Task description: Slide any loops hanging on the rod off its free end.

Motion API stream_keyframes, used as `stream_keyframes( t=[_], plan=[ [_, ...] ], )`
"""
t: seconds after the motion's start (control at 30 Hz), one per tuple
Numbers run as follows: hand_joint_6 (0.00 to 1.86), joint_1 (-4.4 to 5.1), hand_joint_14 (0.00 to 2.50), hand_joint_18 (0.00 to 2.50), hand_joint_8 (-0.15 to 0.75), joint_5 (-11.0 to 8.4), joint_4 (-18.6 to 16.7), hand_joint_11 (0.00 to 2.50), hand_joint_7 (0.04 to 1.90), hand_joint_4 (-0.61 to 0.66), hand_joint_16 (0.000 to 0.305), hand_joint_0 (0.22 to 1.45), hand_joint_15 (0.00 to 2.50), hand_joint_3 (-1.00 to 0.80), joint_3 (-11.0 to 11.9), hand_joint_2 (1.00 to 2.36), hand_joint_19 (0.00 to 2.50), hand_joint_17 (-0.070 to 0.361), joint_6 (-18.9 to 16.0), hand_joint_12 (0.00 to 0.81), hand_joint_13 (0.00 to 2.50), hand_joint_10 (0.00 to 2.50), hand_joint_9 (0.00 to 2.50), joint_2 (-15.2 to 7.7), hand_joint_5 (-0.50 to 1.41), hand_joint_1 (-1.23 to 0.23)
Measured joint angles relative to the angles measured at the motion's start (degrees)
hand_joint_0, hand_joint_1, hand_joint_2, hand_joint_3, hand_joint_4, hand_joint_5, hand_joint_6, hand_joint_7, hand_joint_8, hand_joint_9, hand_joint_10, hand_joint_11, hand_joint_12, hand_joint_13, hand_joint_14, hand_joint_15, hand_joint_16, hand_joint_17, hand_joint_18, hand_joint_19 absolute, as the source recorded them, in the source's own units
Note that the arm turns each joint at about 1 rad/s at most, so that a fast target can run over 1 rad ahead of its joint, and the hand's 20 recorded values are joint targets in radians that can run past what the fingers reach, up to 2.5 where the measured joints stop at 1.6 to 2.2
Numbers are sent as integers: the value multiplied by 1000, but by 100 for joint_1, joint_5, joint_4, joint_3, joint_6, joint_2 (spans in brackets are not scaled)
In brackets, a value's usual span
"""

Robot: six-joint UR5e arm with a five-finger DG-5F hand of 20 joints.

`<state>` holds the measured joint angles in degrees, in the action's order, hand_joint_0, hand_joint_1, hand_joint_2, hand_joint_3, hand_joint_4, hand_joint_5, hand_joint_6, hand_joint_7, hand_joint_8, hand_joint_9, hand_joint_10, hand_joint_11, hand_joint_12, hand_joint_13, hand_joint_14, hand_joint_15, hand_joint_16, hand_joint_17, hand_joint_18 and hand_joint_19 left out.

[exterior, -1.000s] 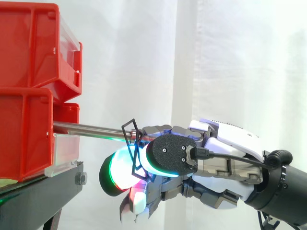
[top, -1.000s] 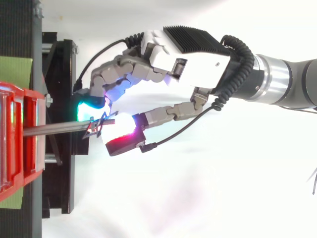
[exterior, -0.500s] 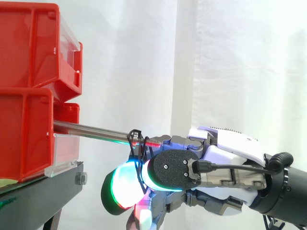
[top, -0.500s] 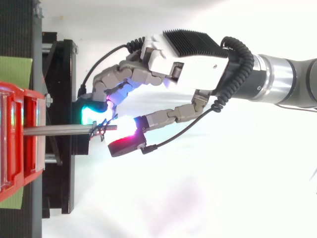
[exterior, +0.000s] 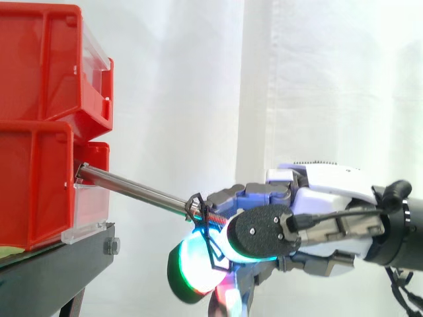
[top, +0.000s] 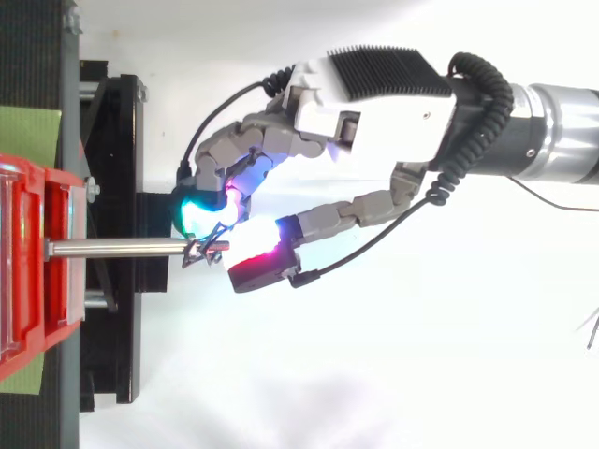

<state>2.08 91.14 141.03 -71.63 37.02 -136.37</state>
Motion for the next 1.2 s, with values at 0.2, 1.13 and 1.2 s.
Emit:
stream_keyframes(
  t=[0.2,1.13,1.2],
  plan=[
    [895,-25,13,946,350,1,566,701,888,64,67,596,422,1,0,1002,485,150,9,377,999,10,1045,254,-167,-723],
    [870,-109,14,901,344,-158,2800,718,1012,126,64,566,440,-177,-2,1010,523,143,-168,368,976,10,1067,959,-146,-621],
    [863,-103,15,873,333,-214,2913,718,1039,124,60,565,450,-212,-1,1012,546,136,-284,359,966,14,1065,982,-141,-573]
  ],
)
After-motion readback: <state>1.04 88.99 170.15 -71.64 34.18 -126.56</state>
